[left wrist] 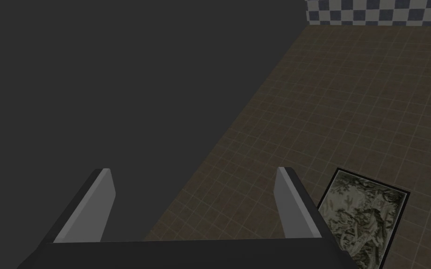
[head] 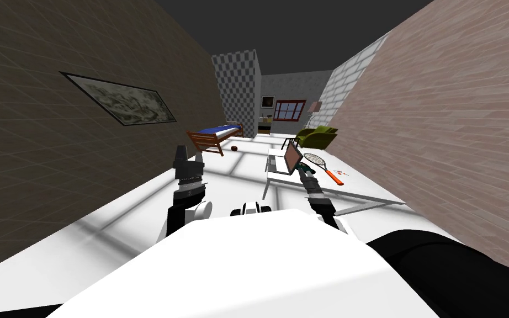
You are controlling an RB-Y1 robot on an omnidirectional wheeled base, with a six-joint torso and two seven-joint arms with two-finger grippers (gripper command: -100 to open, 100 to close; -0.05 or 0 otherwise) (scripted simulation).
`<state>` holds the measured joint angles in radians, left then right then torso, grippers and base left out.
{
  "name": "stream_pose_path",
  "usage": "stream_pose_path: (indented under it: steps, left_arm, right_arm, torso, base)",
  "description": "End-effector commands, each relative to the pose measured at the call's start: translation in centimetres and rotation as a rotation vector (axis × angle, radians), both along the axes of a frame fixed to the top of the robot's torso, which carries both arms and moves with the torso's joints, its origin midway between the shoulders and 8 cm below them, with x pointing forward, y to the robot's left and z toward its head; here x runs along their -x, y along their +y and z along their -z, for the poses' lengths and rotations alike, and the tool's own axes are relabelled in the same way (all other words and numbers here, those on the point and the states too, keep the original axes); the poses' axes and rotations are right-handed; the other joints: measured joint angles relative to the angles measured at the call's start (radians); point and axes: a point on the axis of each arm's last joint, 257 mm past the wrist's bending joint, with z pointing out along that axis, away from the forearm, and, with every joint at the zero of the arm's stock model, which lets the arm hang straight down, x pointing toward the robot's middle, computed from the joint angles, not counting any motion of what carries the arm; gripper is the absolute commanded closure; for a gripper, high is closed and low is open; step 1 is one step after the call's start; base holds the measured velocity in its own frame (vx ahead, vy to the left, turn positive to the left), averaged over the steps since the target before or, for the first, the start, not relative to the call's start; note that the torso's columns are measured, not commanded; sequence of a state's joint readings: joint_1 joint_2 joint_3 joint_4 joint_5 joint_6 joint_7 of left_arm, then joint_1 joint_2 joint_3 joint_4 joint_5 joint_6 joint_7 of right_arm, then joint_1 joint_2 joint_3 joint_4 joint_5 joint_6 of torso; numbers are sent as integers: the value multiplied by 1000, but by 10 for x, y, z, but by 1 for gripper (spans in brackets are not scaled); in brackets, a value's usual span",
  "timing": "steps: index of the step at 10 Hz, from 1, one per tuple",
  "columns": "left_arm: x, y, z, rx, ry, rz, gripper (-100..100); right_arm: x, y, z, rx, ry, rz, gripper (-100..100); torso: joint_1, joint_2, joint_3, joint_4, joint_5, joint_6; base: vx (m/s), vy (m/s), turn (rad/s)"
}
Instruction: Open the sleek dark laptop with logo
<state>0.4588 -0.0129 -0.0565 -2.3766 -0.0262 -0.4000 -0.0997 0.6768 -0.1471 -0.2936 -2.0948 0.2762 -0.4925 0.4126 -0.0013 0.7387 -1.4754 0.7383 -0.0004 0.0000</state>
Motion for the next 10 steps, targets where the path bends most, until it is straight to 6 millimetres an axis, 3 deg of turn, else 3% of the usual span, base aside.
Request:
stream_pose_path:
  steps: [1,8,10]
  left_arm:
    - [0,0,0,0,0,0,0]
    - [0,0,0,0,0,0,0]
    - [0,0,0,0,0,0,0]
  right_arm:
    - [7,-20,13,76,44,59,-100]
    - [50,-91,56,436,235,258,-100]
    - [56,-101,61,500,263,281,-100]
  torso:
    - [0,-1,-1,0,0,0]
    - [1,0,-1,0,1,0]
    - [-1,2,1,1,0,0]
  base:
    - [119,86,17]
    - [136,82,41]
    - [88,25,11]
